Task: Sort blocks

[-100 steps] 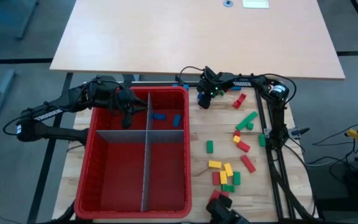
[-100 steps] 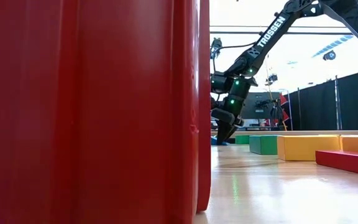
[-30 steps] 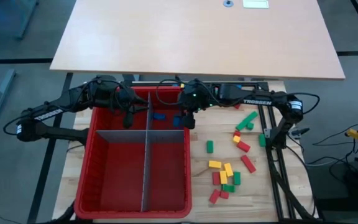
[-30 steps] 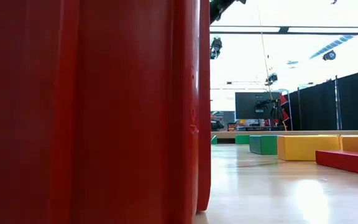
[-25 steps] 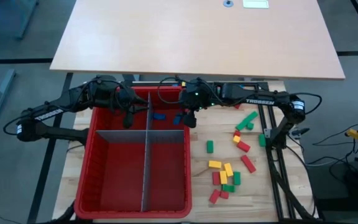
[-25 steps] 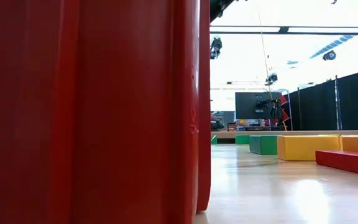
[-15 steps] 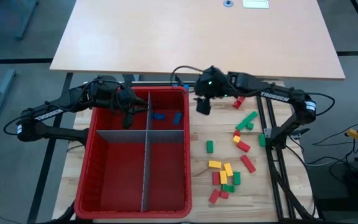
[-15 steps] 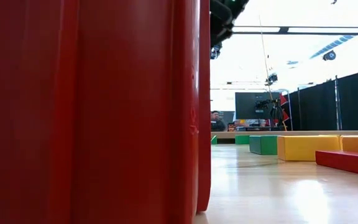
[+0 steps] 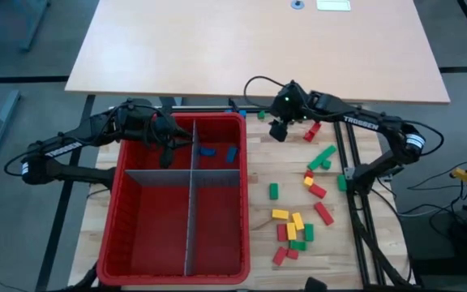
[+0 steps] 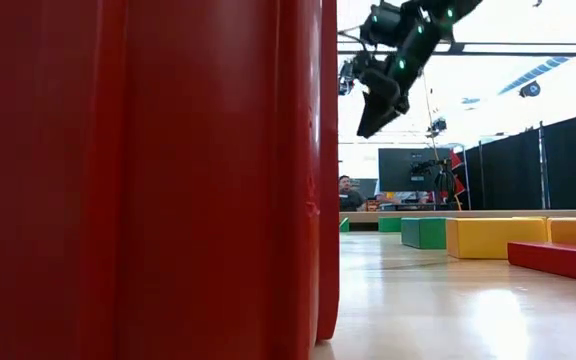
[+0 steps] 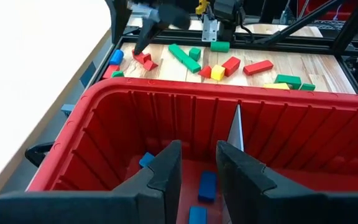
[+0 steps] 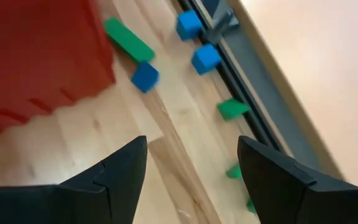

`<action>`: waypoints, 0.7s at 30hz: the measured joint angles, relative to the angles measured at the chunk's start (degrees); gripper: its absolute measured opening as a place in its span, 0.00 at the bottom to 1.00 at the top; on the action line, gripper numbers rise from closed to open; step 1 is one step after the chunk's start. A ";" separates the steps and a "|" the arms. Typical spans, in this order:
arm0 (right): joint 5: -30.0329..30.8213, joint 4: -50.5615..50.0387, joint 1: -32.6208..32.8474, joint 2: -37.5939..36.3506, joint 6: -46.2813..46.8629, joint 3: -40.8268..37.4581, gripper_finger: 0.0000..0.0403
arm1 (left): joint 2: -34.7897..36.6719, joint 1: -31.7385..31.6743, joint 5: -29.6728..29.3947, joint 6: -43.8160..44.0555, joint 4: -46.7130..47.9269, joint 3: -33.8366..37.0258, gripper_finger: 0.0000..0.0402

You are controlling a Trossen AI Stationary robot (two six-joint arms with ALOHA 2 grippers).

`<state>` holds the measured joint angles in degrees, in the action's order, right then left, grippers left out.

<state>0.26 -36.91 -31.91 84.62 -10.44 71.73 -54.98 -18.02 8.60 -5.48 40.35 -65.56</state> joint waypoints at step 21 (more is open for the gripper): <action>6.00 17.02 -20.87 -0.08 13.74 -17.17 0.60 | 0.00 -0.01 -0.02 -0.93 -0.48 0.00 0.22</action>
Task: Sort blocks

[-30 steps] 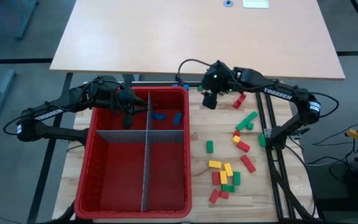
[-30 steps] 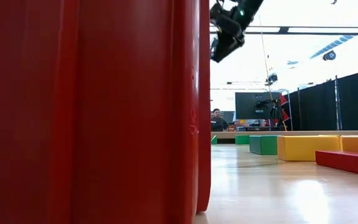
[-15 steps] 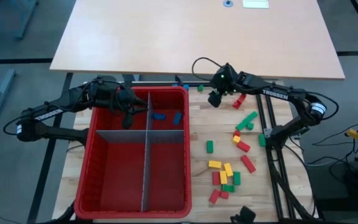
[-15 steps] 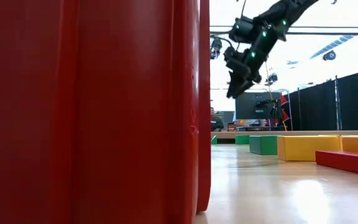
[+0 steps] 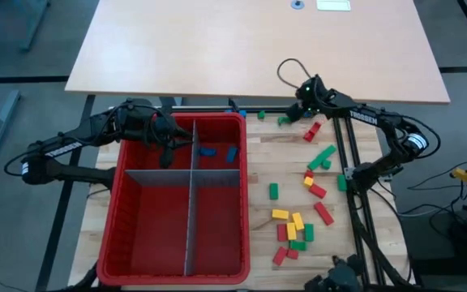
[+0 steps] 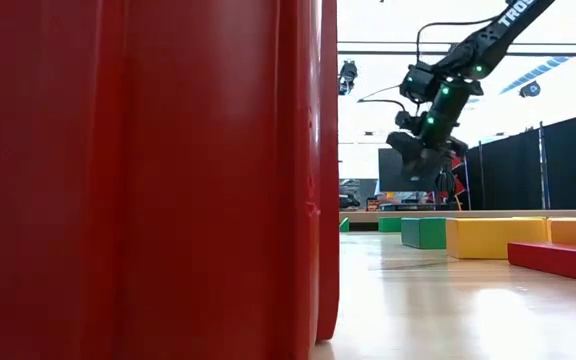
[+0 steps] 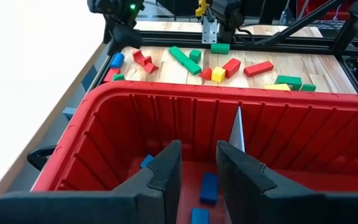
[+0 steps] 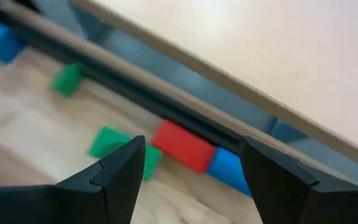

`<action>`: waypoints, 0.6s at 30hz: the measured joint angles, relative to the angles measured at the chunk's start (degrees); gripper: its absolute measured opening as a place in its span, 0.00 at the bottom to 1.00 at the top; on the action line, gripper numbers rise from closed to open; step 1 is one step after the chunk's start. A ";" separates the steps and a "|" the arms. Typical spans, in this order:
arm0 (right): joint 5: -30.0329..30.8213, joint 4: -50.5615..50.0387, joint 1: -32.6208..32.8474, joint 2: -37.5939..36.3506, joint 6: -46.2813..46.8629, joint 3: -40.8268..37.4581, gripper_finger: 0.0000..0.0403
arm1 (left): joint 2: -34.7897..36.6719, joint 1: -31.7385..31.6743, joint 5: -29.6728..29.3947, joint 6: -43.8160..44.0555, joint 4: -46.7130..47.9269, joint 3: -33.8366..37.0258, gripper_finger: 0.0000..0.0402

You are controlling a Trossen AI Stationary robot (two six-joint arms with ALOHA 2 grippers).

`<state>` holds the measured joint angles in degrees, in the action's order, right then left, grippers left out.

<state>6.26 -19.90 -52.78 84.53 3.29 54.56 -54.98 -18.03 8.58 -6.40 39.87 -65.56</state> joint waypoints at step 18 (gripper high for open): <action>4.90 -1.20 -4.64 10.40 3.18 -0.47 0.71 | 0.00 0.01 0.00 -0.40 0.01 0.00 0.22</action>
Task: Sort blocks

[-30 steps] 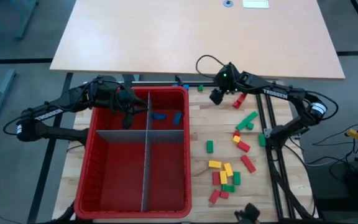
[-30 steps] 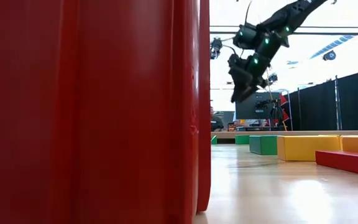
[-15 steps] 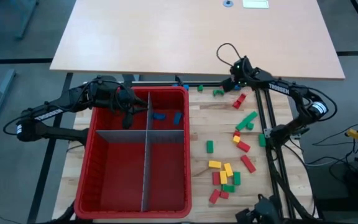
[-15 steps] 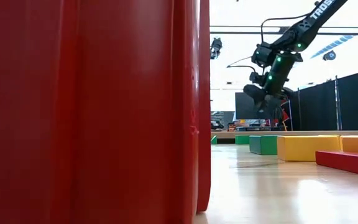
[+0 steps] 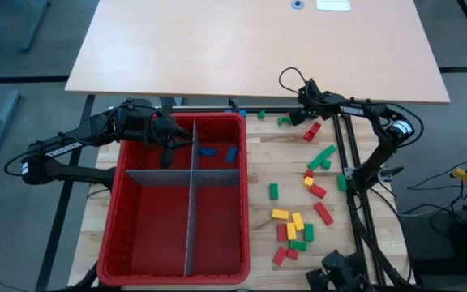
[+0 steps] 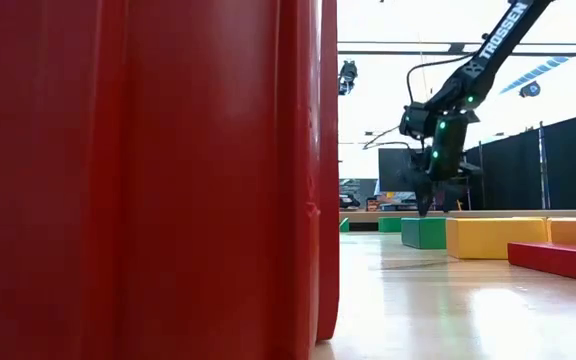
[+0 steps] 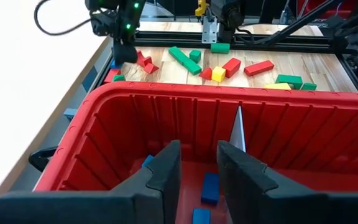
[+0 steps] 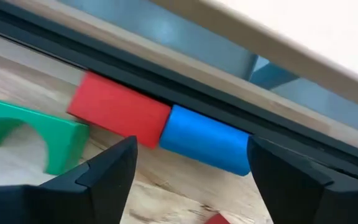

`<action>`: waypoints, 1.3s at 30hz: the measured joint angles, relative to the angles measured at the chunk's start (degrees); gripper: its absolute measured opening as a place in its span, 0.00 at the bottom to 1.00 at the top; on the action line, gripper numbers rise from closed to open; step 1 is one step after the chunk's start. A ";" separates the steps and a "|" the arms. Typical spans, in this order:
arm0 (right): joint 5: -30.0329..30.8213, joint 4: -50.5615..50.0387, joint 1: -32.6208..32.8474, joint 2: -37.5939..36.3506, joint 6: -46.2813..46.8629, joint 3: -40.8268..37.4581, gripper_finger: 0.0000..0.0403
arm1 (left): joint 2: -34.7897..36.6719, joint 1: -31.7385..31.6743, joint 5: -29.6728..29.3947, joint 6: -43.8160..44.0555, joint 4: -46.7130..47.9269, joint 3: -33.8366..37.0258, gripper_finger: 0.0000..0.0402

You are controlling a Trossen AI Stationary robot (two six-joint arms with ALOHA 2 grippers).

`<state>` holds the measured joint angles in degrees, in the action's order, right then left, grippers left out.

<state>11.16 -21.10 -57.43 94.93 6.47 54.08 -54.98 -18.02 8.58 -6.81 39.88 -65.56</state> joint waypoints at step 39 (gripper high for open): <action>0.30 -11.12 -0.24 4.25 5.56 2.80 0.72 | 0.00 0.00 0.00 -1.44 0.02 0.00 0.23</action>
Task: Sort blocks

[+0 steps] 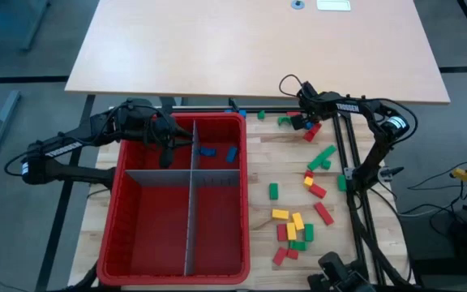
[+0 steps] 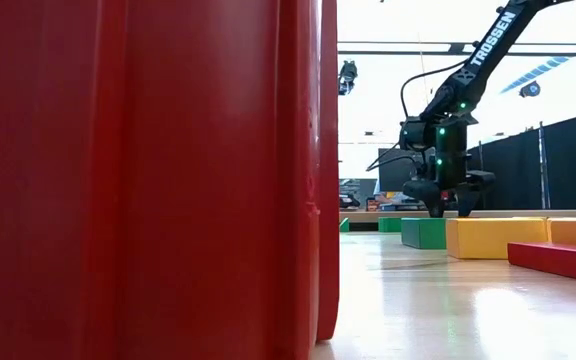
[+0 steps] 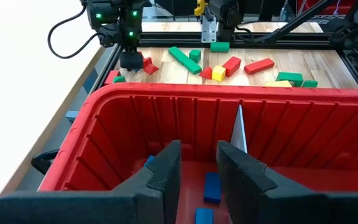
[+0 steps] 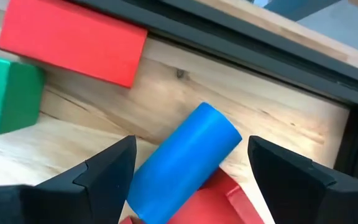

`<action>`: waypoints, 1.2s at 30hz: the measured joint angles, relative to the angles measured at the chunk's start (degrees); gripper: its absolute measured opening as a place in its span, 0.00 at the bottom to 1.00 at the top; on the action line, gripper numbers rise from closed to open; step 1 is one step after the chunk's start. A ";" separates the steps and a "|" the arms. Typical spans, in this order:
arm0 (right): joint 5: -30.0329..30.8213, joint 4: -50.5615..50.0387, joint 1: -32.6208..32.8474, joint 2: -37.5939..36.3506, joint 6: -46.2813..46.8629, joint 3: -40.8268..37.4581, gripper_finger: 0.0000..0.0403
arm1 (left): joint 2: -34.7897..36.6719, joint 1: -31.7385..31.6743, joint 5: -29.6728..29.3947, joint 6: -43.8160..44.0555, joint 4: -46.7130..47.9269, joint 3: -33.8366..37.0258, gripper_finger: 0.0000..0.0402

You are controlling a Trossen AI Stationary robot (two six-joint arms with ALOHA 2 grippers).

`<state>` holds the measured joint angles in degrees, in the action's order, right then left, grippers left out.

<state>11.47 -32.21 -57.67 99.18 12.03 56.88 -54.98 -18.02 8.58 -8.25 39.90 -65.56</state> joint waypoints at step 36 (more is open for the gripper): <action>-4.48 0.23 0.79 -0.17 -0.54 0.02 0.28 | -0.02 -0.02 0.00 -0.04 -0.02 0.00 0.25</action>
<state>6.98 -31.99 -56.88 99.00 11.49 56.90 -55.00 -18.04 8.58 -8.29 39.88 -65.56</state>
